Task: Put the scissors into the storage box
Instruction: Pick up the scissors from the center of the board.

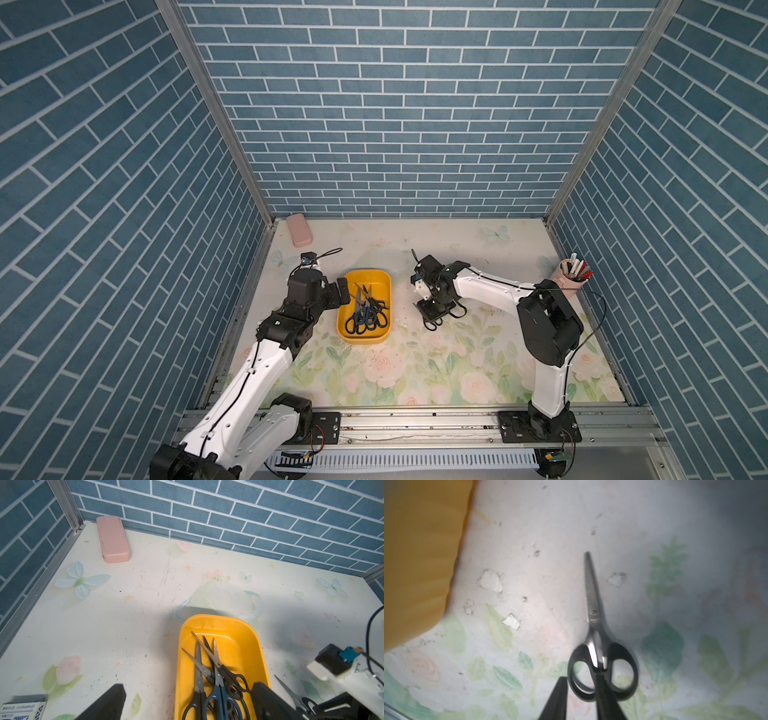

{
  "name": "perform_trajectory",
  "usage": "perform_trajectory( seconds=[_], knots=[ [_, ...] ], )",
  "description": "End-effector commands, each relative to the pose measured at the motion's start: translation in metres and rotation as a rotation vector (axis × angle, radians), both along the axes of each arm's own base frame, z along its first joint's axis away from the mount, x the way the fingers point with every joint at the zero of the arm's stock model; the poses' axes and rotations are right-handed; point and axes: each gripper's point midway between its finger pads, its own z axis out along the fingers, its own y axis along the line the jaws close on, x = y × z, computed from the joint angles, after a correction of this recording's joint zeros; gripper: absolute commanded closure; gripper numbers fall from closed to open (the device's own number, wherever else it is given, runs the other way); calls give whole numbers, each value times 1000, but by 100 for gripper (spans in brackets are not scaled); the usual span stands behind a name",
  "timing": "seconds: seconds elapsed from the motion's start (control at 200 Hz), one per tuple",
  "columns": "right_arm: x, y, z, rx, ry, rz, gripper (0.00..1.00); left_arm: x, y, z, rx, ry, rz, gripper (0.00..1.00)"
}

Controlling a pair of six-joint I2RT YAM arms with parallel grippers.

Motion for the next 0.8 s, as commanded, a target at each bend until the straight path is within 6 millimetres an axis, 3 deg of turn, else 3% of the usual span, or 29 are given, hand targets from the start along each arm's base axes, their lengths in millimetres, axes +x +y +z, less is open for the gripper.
perform_trajectory(
  seconds=[0.0,0.115,0.31,0.49,0.645,0.795],
  knots=[
    [8,-30,14,-29,-46,-72,61,0,-7,6,-29,-6,-35,0],
    [1,-39,7,-97,-29,-43,70,0,-10,7,-36,-16,-55,0],
    [-7,-37,2,-183,-42,3,63,2,-12,-4,-35,21,-56,0],
    [-12,-28,-11,-204,-24,26,65,1,-10,-7,-24,28,-49,0],
    [-1,-28,-19,-226,-54,-14,67,1,-9,-6,-21,25,-46,0],
    [11,-30,-15,-226,-83,-59,71,1,-8,-6,-15,27,-42,0]
  ],
)
